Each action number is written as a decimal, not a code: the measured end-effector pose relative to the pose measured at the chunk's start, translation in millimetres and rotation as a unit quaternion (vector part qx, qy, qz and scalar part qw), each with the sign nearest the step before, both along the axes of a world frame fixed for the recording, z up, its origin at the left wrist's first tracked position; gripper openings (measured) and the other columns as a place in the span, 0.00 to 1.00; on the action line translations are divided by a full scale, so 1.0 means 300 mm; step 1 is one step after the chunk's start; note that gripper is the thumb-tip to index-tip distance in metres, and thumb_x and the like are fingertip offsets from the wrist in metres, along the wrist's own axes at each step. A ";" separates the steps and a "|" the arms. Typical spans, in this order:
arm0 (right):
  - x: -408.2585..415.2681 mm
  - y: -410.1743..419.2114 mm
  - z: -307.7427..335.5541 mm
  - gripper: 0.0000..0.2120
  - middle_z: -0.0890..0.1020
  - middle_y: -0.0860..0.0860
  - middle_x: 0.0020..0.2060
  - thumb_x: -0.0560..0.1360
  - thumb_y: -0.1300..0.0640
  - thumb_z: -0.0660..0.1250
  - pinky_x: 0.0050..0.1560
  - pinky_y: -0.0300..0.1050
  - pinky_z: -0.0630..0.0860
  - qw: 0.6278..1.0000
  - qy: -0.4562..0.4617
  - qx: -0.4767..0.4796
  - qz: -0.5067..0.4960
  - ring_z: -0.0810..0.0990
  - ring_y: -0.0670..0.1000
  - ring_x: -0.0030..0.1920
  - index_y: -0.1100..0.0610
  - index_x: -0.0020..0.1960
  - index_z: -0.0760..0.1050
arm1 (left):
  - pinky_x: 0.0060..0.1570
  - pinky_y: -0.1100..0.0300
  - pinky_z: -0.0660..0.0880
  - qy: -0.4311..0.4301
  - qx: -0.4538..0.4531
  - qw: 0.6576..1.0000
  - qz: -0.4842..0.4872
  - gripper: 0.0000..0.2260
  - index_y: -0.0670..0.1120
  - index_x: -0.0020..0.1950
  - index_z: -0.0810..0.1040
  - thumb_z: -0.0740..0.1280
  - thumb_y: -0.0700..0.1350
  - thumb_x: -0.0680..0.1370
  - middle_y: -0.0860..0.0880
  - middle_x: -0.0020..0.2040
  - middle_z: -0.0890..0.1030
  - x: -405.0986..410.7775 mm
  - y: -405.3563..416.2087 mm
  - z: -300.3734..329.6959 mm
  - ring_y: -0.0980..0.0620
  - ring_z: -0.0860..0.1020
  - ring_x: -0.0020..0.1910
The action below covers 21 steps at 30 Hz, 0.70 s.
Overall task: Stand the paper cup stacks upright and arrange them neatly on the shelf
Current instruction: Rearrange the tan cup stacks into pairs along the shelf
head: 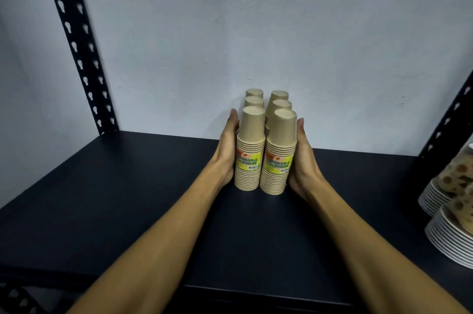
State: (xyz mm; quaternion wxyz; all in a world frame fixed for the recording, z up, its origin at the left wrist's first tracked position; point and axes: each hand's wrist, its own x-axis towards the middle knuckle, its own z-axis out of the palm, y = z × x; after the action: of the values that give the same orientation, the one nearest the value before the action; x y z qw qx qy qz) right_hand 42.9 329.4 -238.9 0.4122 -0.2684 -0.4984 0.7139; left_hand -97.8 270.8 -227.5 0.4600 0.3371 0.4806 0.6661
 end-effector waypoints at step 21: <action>0.020 -0.159 -0.037 0.33 0.84 0.56 0.60 0.81 0.32 0.49 0.71 0.64 0.71 1.000 -0.009 -0.006 0.017 0.82 0.57 0.63 0.54 0.66 0.79 | 0.48 0.53 0.79 -0.064 0.032 0.996 -0.062 0.24 0.47 0.42 0.84 0.54 0.57 0.84 0.47 0.41 0.85 0.042 -0.160 -0.028 0.50 0.84 0.42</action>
State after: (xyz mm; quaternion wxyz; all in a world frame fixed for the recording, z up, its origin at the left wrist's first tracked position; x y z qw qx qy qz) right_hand 49.0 281.9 -249.9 0.3945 -0.2686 -0.5022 0.7211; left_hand -85.3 222.7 -235.9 0.5193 0.3379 0.4070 0.6712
